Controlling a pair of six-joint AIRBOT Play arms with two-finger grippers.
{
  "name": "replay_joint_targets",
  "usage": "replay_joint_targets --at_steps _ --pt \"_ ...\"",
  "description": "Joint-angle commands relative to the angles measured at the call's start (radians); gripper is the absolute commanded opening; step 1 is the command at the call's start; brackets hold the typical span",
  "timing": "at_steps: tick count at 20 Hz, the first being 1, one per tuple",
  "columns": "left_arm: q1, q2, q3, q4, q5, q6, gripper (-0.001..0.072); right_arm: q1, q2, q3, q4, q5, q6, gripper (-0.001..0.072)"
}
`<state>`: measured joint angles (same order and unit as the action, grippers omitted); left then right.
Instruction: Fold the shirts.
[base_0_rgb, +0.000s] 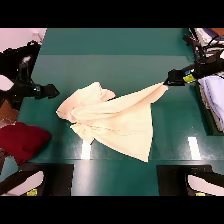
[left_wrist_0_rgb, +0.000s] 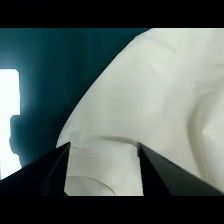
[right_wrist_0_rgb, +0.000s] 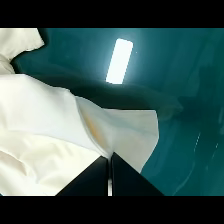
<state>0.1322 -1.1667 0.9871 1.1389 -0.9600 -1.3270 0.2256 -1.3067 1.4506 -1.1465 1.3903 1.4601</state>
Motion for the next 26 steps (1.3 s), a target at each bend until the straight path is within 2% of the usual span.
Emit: replay_joint_targets --at_steps 1,4,7,15,16,17,18,21,26 --pt "0.097 -0.214 0.042 -0.160 -0.123 0.124 0.0500 0.001 0.008 0.000 0.000 0.011 0.000 0.0012" --pt "0.116 -0.311 0.090 -0.159 -0.151 0.124 0.0500 0.001 0.008 0.000 0.000 0.018 0.001 0.0013" --pt "0.099 -0.337 0.091 -0.159 -0.142 0.158 0.0500 0.001 0.008 0.000 0.000 0.023 0.001 0.0012" --pt "0.035 -0.366 0.090 -0.145 -0.077 0.145 0.0498 0.001 0.007 0.000 0.000 0.027 0.001 0.0013" --pt "0.035 -0.366 0.094 -0.145 -0.085 0.146 0.0337 0.001 0.007 0.000 0.000 0.026 0.001 0.0013" --pt "0.035 -0.366 0.103 -0.145 -0.103 0.146 0.0061 0.001 0.007 0.000 0.000 0.024 0.001 0.0013" --pt "0.035 -0.366 0.122 -0.147 -0.122 0.146 0.0025 0.001 0.008 0.000 0.000 0.022 0.001 0.0013" --pt "0.035 -0.330 0.237 -0.152 -0.201 0.128 0.0023 -0.004 0.020 0.002 -0.002 0.022 -0.002 0.0012" --pt "0.035 -0.049 0.523 -0.151 -0.201 0.119 0.0023 -0.073 0.141 0.083 -0.002 -0.008 -0.003 0.0013"
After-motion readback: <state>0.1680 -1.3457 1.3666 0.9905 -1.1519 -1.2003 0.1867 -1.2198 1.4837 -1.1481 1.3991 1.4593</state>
